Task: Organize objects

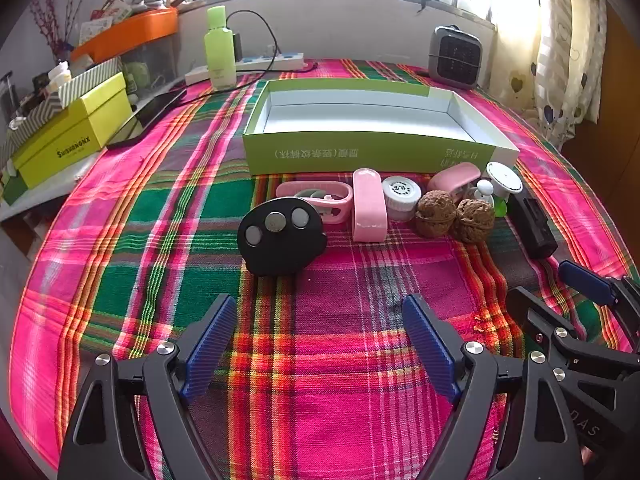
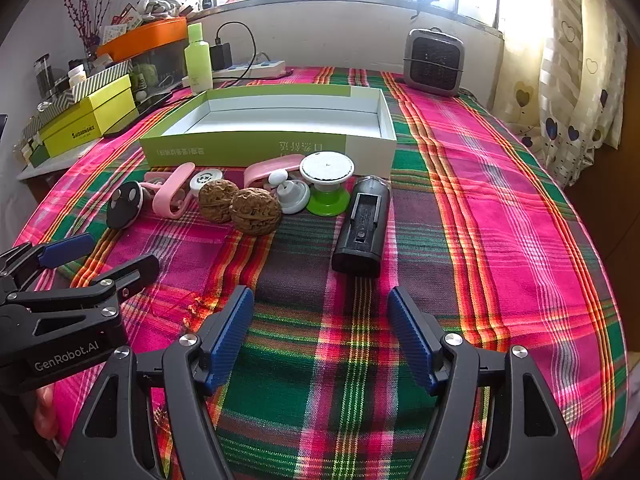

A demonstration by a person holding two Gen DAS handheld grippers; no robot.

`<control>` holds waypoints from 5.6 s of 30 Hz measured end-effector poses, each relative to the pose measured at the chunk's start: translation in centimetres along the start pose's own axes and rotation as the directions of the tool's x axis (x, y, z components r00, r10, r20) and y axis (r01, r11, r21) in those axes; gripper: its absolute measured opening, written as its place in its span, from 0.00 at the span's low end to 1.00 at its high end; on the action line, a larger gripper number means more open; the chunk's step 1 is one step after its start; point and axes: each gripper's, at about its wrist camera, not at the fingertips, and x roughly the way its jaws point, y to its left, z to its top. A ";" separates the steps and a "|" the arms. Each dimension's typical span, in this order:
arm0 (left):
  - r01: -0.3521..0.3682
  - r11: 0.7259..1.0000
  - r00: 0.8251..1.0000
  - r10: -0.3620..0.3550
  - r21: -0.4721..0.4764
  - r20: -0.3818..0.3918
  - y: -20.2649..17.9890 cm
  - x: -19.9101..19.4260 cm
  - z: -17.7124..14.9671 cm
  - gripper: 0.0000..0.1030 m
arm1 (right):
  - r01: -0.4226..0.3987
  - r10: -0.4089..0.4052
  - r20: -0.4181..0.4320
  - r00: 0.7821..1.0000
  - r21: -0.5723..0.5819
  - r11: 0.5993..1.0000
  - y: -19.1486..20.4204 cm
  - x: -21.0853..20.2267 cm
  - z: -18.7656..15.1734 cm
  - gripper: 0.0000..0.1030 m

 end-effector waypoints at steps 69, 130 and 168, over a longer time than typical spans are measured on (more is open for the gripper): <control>0.073 0.997 0.997 -0.072 -0.022 0.030 2.7 -0.6 1.3 0.81 | -0.023 0.024 -0.030 0.999 0.042 0.999 -3.6 0.8 1.9 0.68; 0.018 1.000 1.000 -0.018 -0.020 0.013 3.4 1.6 4.3 0.43 | -0.027 0.028 -0.036 0.999 0.038 0.999 -3.3 1.9 3.7 0.28; 0.118 0.993 0.993 -0.118 -0.022 0.017 1.7 1.5 10.4 0.43 | -0.081 0.081 0.011 0.997 0.030 0.996 -3.9 1.3 9.2 0.28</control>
